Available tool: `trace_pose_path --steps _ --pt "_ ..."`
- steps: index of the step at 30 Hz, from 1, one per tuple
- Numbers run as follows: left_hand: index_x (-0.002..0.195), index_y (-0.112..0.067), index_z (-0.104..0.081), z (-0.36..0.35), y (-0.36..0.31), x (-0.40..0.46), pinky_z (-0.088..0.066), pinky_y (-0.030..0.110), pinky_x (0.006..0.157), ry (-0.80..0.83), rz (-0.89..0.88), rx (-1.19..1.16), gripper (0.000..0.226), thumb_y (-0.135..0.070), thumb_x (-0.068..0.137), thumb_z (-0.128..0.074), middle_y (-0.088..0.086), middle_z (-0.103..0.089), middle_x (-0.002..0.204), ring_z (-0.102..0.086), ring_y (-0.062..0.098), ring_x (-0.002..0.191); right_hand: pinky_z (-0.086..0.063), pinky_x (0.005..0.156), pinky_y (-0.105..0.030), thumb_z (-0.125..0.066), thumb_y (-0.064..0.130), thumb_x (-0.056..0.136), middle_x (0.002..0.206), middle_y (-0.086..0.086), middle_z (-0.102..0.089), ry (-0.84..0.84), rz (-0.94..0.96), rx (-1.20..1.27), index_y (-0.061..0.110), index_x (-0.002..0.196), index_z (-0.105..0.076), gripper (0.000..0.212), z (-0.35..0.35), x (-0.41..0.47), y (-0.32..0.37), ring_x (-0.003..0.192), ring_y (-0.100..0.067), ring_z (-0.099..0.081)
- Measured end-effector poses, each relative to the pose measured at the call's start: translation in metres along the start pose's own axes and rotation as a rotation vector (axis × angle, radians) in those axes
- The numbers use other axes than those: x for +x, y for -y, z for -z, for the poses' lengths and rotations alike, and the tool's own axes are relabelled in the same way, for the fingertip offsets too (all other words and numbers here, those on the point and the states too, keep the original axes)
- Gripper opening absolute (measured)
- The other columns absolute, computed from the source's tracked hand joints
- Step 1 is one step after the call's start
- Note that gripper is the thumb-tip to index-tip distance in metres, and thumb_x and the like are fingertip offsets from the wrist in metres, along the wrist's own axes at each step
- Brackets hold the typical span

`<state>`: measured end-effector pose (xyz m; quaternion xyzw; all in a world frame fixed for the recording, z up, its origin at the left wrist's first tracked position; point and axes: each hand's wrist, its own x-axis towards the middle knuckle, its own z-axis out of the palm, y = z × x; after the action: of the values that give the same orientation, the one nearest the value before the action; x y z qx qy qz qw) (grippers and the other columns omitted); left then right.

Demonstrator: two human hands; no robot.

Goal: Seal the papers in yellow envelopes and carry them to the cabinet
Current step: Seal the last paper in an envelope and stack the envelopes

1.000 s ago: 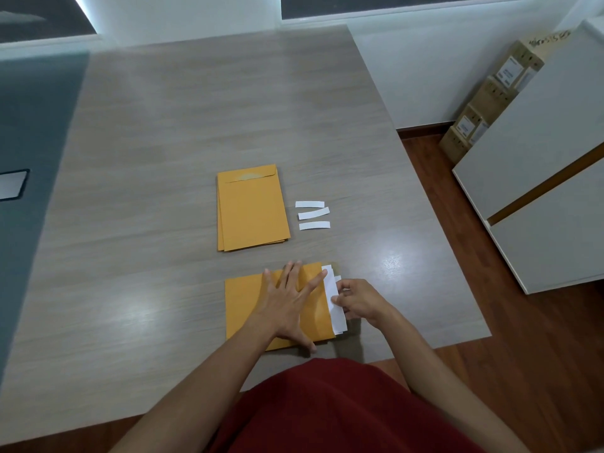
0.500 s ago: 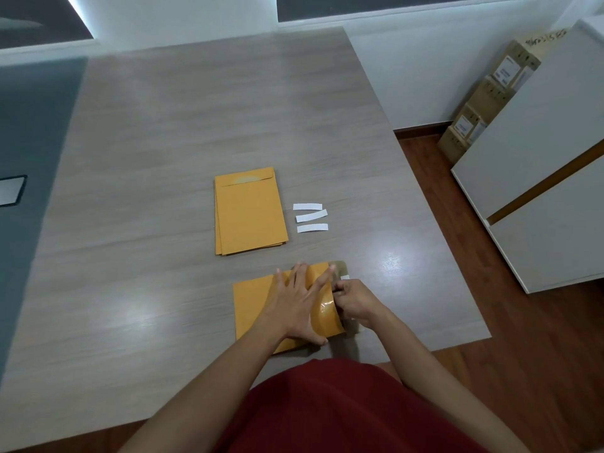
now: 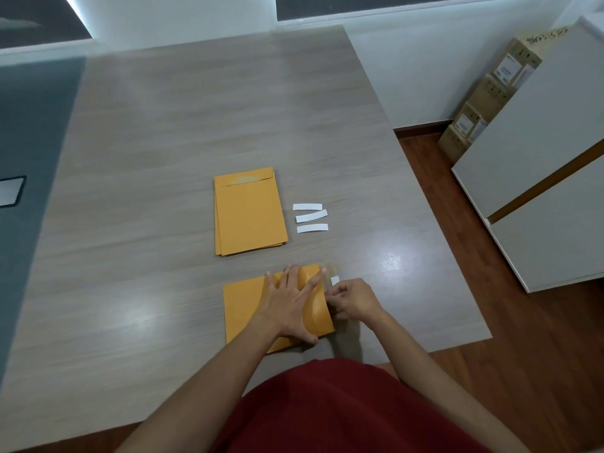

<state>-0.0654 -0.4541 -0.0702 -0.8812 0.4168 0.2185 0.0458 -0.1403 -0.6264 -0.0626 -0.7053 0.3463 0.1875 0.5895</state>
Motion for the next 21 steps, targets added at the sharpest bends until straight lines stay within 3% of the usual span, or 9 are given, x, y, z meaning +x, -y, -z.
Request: trace_pose_path --steps 4,9,13,18,21 --pt "0.151 -0.045 0.016 -0.006 0.004 0.001 -0.008 0.072 0.109 0.07 0.03 0.014 0.137 -0.095 0.046 -0.057 0.016 0.019 0.162 0.017 0.037 0.149 -0.06 0.07 -0.026 -0.074 0.013 0.084 0.08 -0.003 -0.07 -0.253 0.254 -0.316 0.011 0.089 -0.074 0.005 0.001 0.005 -0.008 0.065 -0.007 -0.065" --pt "0.15 -0.045 -0.011 -0.001 -0.003 0.009 -0.012 0.073 0.11 0.039 0.106 -0.039 0.107 -0.081 0.065 -0.064 0.007 0.015 0.164 0.014 0.035 0.15 -0.053 0.078 -0.026 -0.072 0.013 0.086 0.097 0.0 -0.056 -0.287 0.365 -0.49 0.014 0.109 -0.068 0.024 -0.004 0.008 -0.006 0.075 -0.01 -0.056" --pt "0.153 -0.042 0.003 0.006 -0.008 0.015 -0.017 0.074 0.107 0.103 0.119 -0.025 0.119 -0.076 0.065 -0.07 0.006 0.02 0.163 0.013 0.037 0.15 -0.051 0.079 -0.021 -0.073 0.016 0.086 0.096 0.004 -0.051 -0.287 0.384 -0.502 0.018 0.125 -0.064 0.04 -0.004 0.007 -0.007 0.078 -0.009 -0.055" --pt "0.154 -0.042 0.003 0.011 -0.009 0.017 -0.017 0.075 0.108 0.14 0.13 -0.04 0.122 -0.074 0.064 -0.073 0.005 0.021 0.163 0.015 0.037 0.15 -0.04 0.067 -0.005 -0.077 0.017 0.081 0.093 0.008 -0.052 -0.326 0.361 -0.462 0.015 0.115 -0.068 0.036 -0.006 0.012 -0.008 0.07 -0.001 -0.052" --pt "0.154 -0.043 0.004 0.011 -0.009 0.017 -0.016 0.075 0.108 0.141 0.129 -0.051 0.122 -0.074 0.064 -0.073 0.004 0.022 0.163 0.015 0.037 0.15 -0.037 0.064 -0.002 -0.079 0.018 0.079 0.097 0.005 -0.057 -0.335 0.357 -0.452 0.014 0.112 -0.069 0.035 -0.006 0.014 -0.01 0.075 -0.002 -0.053"
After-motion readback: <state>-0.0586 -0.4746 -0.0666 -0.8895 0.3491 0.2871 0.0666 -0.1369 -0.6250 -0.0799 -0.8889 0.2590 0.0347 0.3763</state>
